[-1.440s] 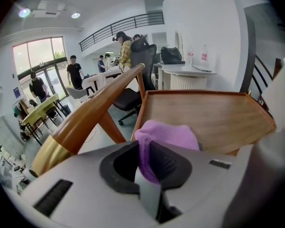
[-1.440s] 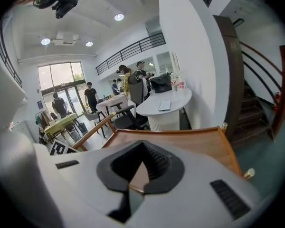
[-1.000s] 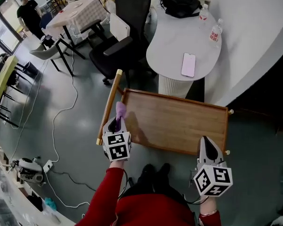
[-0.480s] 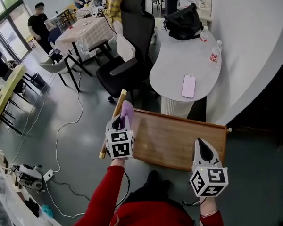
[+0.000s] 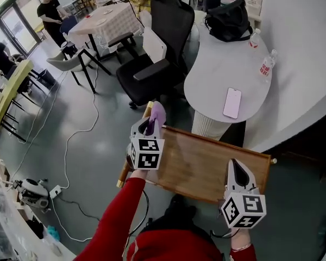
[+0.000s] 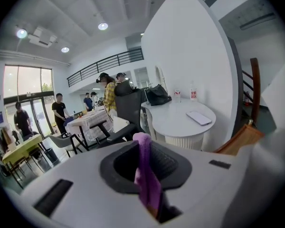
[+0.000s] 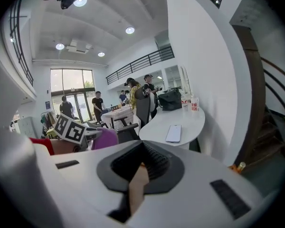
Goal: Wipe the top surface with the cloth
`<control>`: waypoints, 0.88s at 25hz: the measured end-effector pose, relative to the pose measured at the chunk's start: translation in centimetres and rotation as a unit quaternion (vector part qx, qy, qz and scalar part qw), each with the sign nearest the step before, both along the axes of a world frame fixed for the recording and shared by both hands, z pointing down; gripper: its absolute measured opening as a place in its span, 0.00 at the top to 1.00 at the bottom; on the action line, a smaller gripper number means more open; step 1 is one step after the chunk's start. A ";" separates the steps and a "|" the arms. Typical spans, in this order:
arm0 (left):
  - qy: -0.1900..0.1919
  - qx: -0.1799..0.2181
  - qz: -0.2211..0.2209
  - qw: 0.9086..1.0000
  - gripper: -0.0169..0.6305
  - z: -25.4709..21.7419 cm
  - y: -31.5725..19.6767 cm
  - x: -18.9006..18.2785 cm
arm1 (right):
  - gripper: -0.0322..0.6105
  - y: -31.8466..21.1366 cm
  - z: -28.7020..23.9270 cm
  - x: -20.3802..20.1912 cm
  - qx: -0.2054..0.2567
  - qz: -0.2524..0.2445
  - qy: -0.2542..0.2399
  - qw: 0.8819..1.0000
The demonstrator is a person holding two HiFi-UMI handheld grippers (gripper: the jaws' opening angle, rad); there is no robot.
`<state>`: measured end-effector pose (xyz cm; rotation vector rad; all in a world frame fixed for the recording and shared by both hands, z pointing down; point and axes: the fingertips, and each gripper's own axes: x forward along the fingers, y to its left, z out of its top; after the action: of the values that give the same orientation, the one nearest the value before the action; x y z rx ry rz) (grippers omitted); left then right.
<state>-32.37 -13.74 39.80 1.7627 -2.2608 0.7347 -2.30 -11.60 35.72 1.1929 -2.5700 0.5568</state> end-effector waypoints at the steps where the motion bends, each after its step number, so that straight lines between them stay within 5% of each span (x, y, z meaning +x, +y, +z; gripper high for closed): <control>1: -0.003 0.001 0.002 1.000 0.89 -0.1 -0.9 -0.3 | 0.94 -0.4 0.1 -0.1 -0.003 0.001 0.002 1.000; 10: -0.004 -0.029 -0.010 1.000 0.89 2.1 -3.5 -1.5 | 0.94 -2.4 1.9 0.6 -0.038 0.020 0.020 0.999; 13: -0.045 -0.083 -0.009 0.995 0.89 5.3 -2.3 -0.8 | 0.94 -2.4 2.8 1.0 -0.055 0.020 0.030 0.998; 17: -0.135 -0.149 0.023 0.979 0.89 9.2 -0.9 1.6 | 0.94 -2.3 5.0 0.9 -0.086 0.009 0.041 0.995; 22: -0.089 -0.195 -0.010 0.977 0.89 13.6 2.6 1.8 | 0.94 -1.6 7.2 -0.6 -0.106 -0.013 0.054 0.993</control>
<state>-30.56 -11.11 53.39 1.5371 -2.0498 1.2761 -2.91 -13.19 42.89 1.0846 -2.3647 0.7187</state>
